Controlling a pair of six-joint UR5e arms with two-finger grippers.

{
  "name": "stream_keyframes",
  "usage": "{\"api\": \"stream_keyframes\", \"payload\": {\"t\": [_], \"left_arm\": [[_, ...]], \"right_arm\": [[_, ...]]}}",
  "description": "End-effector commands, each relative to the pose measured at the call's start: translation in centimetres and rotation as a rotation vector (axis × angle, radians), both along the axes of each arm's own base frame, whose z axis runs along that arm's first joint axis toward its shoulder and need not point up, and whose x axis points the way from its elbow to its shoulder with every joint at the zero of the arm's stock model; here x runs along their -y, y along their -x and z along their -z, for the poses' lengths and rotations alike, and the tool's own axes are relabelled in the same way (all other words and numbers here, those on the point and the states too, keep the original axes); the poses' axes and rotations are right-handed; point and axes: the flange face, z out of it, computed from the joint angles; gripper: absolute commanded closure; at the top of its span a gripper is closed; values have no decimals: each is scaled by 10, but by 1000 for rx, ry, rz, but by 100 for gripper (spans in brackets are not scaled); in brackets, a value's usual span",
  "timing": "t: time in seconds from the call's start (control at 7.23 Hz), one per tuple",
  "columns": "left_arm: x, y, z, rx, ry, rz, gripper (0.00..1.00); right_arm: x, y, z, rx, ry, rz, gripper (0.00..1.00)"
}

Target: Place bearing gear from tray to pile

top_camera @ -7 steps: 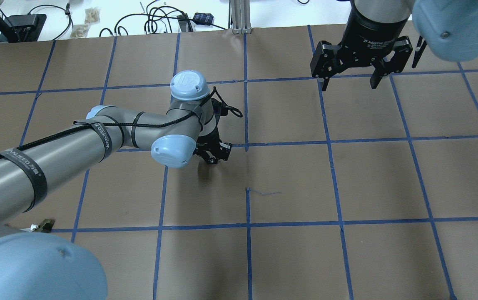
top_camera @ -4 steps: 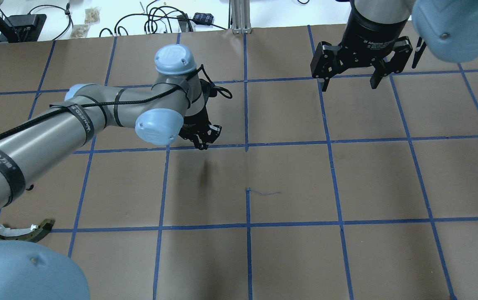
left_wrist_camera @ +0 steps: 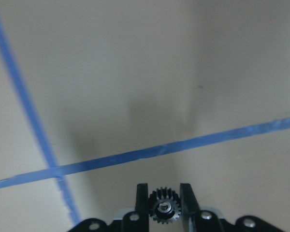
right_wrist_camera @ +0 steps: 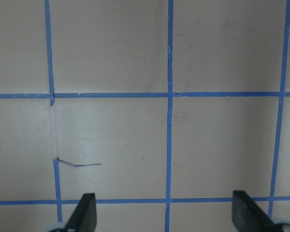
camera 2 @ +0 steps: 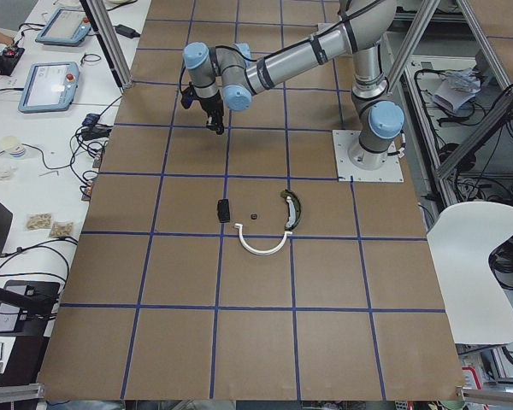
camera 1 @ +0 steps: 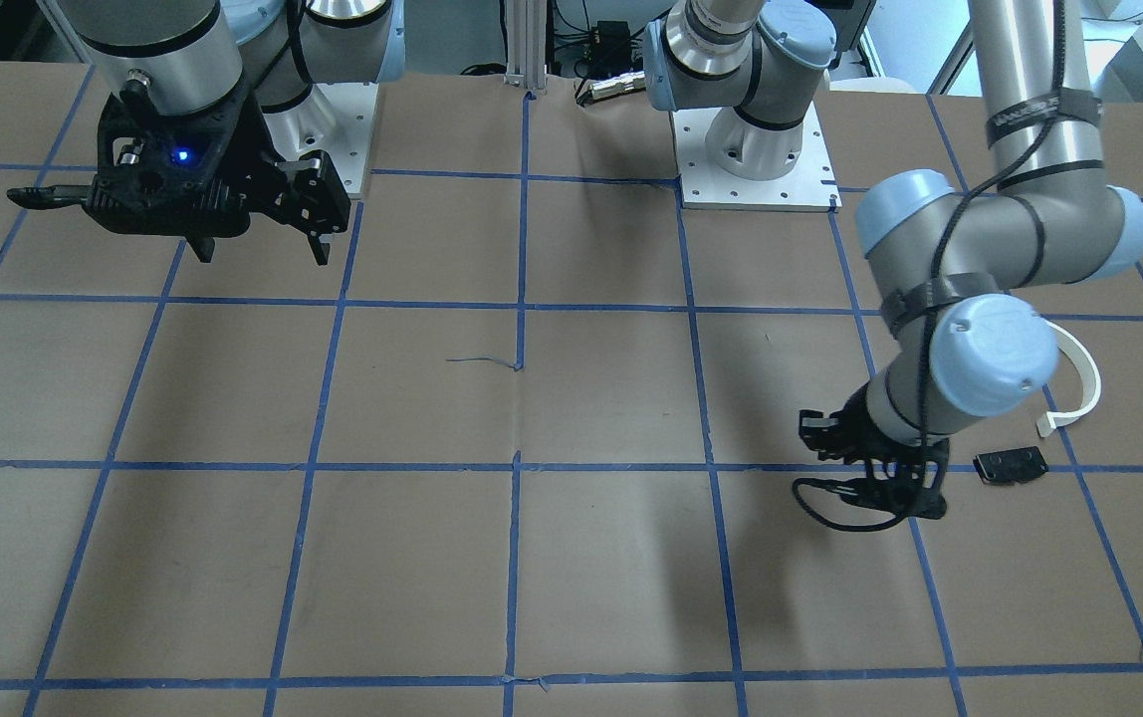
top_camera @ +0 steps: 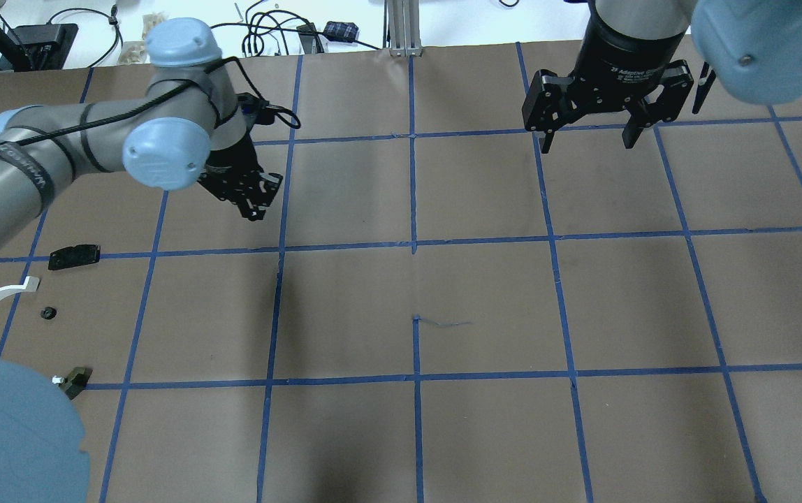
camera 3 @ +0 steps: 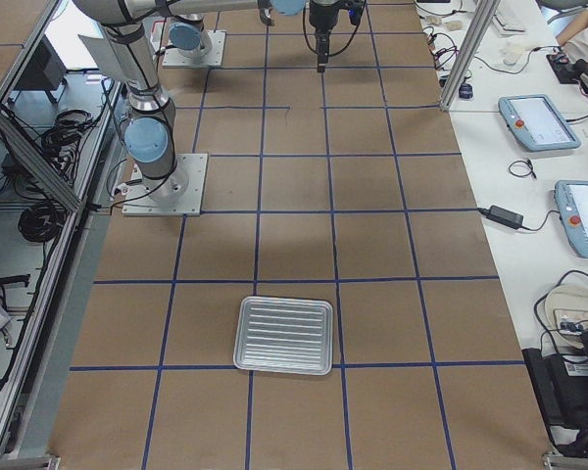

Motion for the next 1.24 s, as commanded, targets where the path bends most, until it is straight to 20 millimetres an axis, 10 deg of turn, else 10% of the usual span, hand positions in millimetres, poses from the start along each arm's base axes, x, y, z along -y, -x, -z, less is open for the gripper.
{"api": "stream_keyframes", "payload": {"t": [0.0,0.41,1.11], "left_arm": [[-32,-137,12,-45,-36,-12,100],[-83,-243,45,-102,-93,-130,100],[-103,-268,75,-119,-150,-170,100]], "right_arm": [[0,0,1,1,-2,-2,0],[0,0,1,4,-2,-2,0],[0,-1,2,7,-4,5,0]]}}
